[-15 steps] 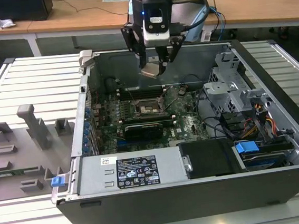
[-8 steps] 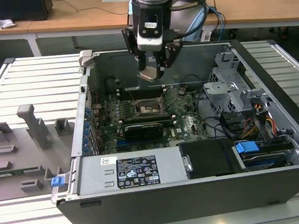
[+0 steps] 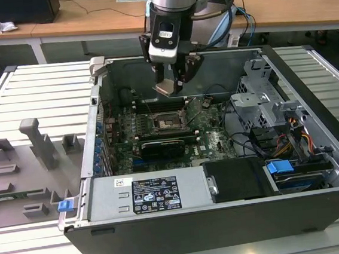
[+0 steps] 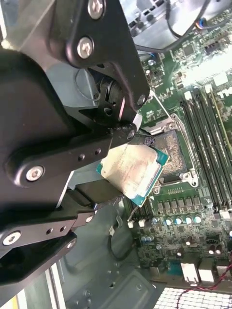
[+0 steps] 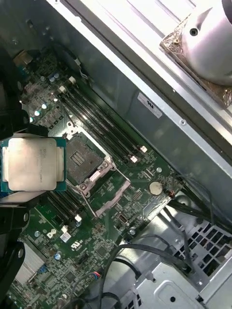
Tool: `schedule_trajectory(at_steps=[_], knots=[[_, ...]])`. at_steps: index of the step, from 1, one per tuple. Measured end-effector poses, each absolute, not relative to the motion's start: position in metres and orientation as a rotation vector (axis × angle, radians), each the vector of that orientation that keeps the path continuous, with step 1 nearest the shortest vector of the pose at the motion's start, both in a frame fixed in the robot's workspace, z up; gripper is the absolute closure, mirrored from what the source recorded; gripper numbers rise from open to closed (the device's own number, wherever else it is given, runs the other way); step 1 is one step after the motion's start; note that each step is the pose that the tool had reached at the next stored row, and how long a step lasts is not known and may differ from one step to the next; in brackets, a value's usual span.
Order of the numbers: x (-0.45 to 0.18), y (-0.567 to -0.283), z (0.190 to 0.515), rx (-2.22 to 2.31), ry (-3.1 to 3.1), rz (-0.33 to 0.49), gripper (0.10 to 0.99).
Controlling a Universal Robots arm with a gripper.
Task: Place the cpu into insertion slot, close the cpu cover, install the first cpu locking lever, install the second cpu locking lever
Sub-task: 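Place the cpu into insertion slot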
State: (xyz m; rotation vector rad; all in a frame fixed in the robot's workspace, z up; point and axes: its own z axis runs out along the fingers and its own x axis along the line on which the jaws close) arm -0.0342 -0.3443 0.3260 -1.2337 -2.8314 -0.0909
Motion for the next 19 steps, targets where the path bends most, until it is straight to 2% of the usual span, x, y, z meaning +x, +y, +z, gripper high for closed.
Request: schedule_trajectory(at_steps=[19], knots=[[-0.034,-0.344,0.305,-1.7,-2.592,-0.085,0.557]])
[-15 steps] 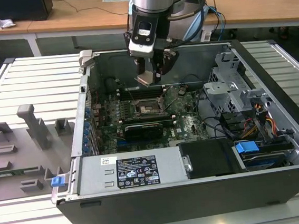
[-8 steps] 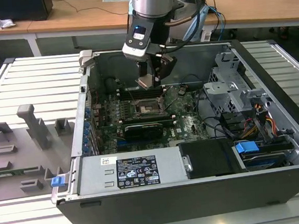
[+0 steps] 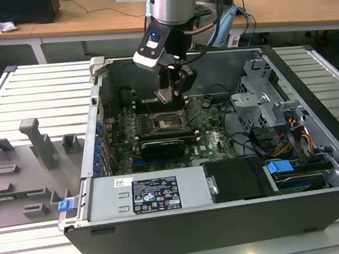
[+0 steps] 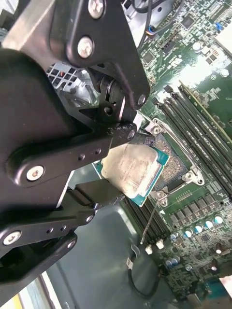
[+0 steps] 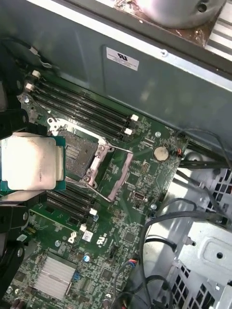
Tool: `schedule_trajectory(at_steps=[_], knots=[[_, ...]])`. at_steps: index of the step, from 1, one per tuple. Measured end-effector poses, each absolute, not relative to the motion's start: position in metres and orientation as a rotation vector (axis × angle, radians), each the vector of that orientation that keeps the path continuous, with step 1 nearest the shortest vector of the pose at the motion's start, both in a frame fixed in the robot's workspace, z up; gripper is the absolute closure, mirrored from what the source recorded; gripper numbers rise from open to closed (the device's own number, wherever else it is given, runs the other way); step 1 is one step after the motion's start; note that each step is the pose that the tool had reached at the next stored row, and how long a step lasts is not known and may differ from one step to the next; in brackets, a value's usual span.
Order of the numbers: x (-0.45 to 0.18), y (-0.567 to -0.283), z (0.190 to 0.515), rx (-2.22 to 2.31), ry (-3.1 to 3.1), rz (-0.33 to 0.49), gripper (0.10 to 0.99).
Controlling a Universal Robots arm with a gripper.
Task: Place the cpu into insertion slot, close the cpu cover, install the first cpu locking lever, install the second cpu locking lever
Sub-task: 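Place the cpu into insertion slot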
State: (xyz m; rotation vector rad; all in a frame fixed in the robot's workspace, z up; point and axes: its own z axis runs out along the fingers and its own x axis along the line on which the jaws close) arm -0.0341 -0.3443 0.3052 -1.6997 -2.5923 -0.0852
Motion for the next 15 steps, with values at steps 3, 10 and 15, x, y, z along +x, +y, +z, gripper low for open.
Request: schedule_trajectory(at_steps=[3,10,15], knots=[[-0.034,-0.344,0.303,-1.725,-2.576,-0.086,0.557],[-0.034,-0.344,0.298,-1.758,-2.555,-0.087,0.557],[-0.034,-0.344,0.292,-1.83,-2.507,-0.088,0.557]])
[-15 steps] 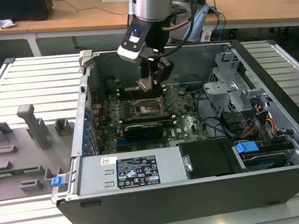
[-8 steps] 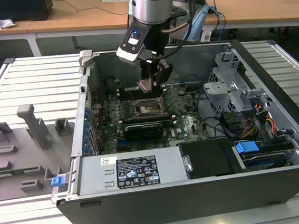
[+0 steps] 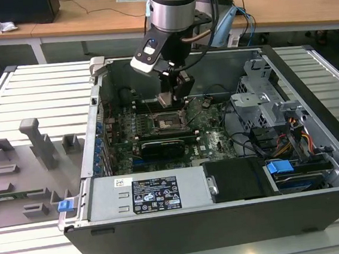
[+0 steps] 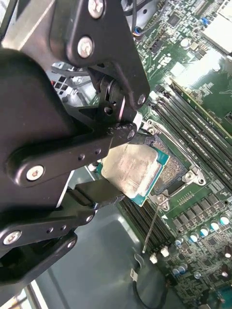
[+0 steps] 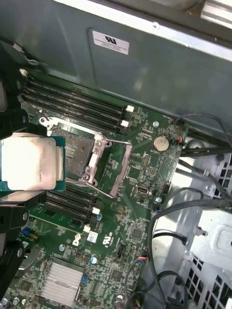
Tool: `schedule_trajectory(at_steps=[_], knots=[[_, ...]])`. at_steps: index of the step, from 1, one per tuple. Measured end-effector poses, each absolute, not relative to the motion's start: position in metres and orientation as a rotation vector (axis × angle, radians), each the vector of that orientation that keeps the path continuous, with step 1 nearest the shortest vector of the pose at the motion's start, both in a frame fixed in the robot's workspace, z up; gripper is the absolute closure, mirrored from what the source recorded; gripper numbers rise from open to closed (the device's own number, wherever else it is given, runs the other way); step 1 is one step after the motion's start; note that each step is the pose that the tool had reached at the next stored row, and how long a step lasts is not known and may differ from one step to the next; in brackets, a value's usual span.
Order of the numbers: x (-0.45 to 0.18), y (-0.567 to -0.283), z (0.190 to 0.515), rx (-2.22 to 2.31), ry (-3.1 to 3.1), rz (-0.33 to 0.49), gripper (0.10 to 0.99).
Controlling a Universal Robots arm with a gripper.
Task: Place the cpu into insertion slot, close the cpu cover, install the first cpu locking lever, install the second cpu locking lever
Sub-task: 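Place the cpu into insertion slot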
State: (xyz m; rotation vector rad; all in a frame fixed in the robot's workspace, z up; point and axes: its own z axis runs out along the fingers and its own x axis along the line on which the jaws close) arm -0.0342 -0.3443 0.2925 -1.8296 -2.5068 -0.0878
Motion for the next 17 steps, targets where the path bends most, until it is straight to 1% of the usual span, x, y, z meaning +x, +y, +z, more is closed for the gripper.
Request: schedule_trajectory(at_steps=[8,13,17], knots=[[-0.034,-0.344,0.288,-1.968,-2.408,-0.087,0.557],[-0.034,-0.344,0.28,-1.975,-2.404,-0.089,0.557],[-0.034,-0.344,0.271,-2.105,-2.296,-0.091,0.557]])
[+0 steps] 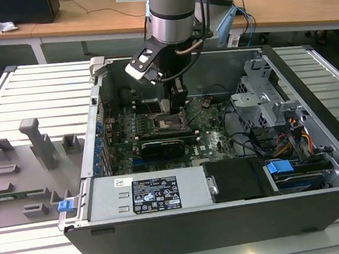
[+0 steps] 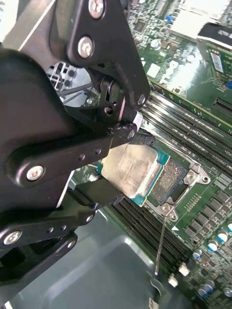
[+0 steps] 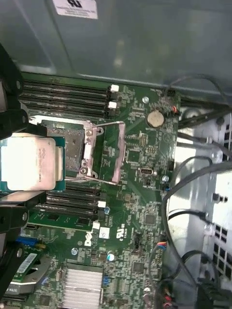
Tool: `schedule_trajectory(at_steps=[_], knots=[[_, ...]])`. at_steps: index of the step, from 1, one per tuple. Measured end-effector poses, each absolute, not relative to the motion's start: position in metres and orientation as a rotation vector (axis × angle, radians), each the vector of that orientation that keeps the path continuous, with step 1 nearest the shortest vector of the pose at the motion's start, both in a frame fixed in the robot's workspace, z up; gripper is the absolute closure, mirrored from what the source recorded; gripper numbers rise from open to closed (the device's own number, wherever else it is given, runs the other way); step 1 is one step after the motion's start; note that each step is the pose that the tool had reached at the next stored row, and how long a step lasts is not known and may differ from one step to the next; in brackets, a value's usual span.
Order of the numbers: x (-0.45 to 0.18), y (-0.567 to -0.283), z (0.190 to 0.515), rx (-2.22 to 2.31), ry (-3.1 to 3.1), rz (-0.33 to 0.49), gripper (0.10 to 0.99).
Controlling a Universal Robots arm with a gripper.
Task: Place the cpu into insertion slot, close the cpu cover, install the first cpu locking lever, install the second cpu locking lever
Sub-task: 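Place the cpu into insertion slot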
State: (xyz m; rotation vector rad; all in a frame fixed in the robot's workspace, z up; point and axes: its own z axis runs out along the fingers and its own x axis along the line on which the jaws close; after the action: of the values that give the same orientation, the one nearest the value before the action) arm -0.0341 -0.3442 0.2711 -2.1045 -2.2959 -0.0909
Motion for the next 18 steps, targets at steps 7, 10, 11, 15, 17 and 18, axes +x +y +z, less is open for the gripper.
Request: schedule_trajectory(at_steps=[7,10,11,15,17,18], knots=[[-0.035,-0.341,0.256,-2.177,-2.23,-0.093,0.557],[-0.036,-0.34,0.252,-2.18,-2.23,-0.095,0.557],[-0.037,-0.34,0.251,-2.181,-2.229,-0.096,0.557],[-0.037,-0.338,0.244,-2.187,-2.224,-0.097,0.557],[-0.037,-0.337,0.241,-2.211,-2.201,-0.098,0.557],[-0.037,-0.337,0.239,-2.221,-2.192,-0.098,0.557]])
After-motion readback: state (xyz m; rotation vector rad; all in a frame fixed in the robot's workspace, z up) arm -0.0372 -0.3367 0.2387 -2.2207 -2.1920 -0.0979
